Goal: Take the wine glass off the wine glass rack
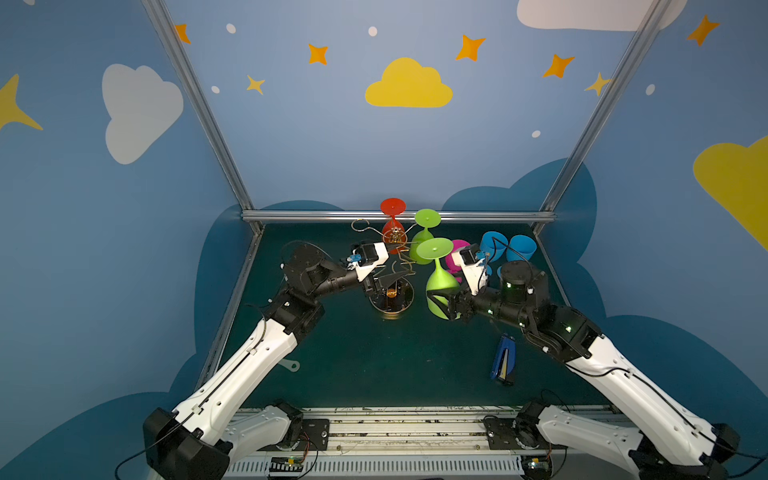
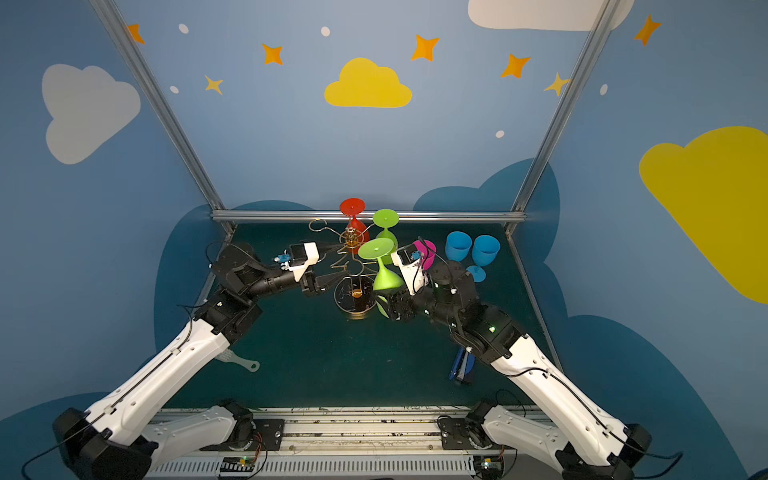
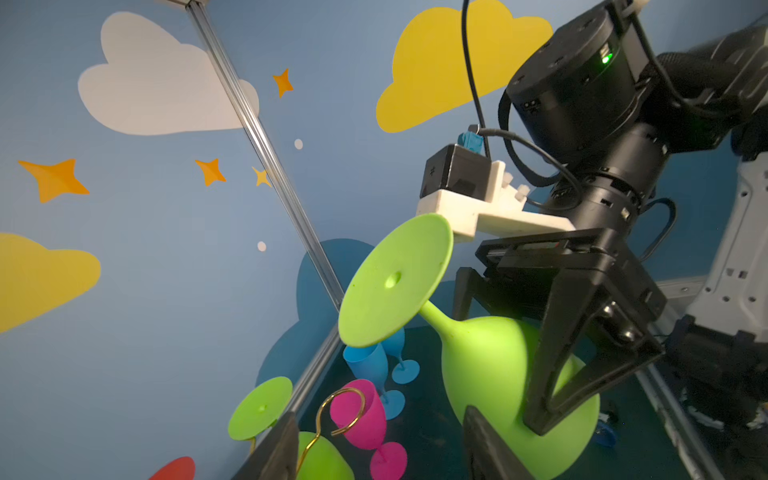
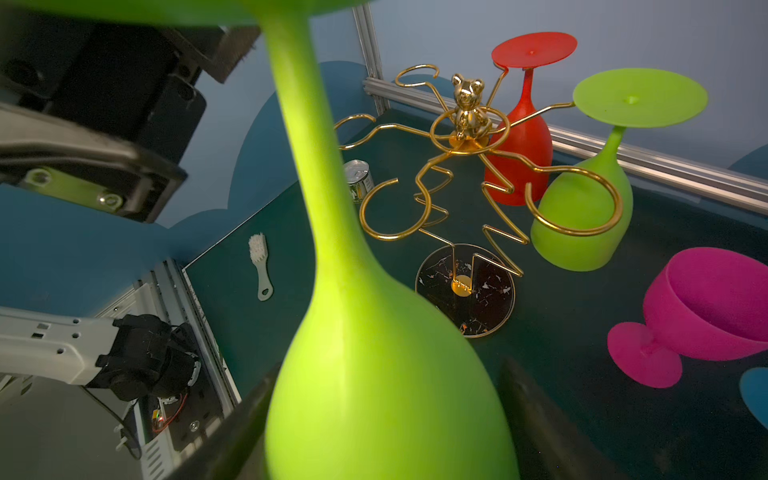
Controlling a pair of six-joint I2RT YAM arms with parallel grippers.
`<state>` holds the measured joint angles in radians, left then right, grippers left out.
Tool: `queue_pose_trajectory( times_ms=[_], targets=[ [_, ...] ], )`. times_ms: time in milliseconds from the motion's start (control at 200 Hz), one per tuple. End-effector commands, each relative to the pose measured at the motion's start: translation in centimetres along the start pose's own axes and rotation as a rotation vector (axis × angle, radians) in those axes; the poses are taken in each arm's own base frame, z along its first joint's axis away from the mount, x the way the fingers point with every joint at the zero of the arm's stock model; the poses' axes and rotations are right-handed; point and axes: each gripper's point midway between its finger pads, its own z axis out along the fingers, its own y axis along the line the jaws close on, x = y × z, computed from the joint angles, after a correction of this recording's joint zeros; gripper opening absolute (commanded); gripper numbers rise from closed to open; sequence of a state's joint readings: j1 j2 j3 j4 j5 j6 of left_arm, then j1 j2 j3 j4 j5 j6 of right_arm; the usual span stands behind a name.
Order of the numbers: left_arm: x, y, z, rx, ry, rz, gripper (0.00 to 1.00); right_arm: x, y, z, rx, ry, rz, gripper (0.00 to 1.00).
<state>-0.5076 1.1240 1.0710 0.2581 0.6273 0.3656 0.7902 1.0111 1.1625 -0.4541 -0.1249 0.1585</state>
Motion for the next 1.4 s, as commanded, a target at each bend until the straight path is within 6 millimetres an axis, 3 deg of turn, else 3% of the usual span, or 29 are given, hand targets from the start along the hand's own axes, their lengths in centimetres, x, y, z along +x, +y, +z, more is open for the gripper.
queue_pose_trajectory(
  times_ms=[0,250,526,751,956,1056,1141,1262,1397],
  targets=[
    [-1.4,0.5,0.2,-0.033,-0.035,0.164,0.62,-0.9,1.1,0.3,-0.052,-0.006,0.012,0.13],
    [-0.5,0.5,0.8,-0.033,-0.018,0.181,0.62,-0.5,2.9,1.2,-0.123,0.017,0.002,0.11],
    [0.2,0.5,1.2,-0.025,-0.002,0.163,0.54,0.5,4.1,1.9,-0.154,0.048,-0.004,0.10],
    [0.7,0.3,1.1,-0.020,0.020,0.154,0.39,0.8,4.6,2.1,-0.157,0.056,-0.005,0.11],
    [0.6,0.6,0.6,-0.057,0.027,0.152,0.17,0.7,4.6,2.1,-0.156,0.050,-0.002,0.18],
    [0.2,0.9,0.2,-0.086,0.028,0.159,0.08,0.5,4.6,2.1,-0.154,0.045,0.003,0.24],
    [0.3,1.1,-0.1,-0.109,0.032,0.152,0.03,0.4,4.6,2.2,-0.155,0.041,0.008,0.35],
    [0.5,1.6,-0.7,-0.161,0.040,0.120,0.03,-0.2,4.4,1.8,-0.144,0.008,0.020,0.59],
    [0.8,2.2,-1.4,-0.227,0.044,-0.004,0.03,-1.7,3.8,0.5,-0.140,-0.090,0.040,0.74]
  ],
)
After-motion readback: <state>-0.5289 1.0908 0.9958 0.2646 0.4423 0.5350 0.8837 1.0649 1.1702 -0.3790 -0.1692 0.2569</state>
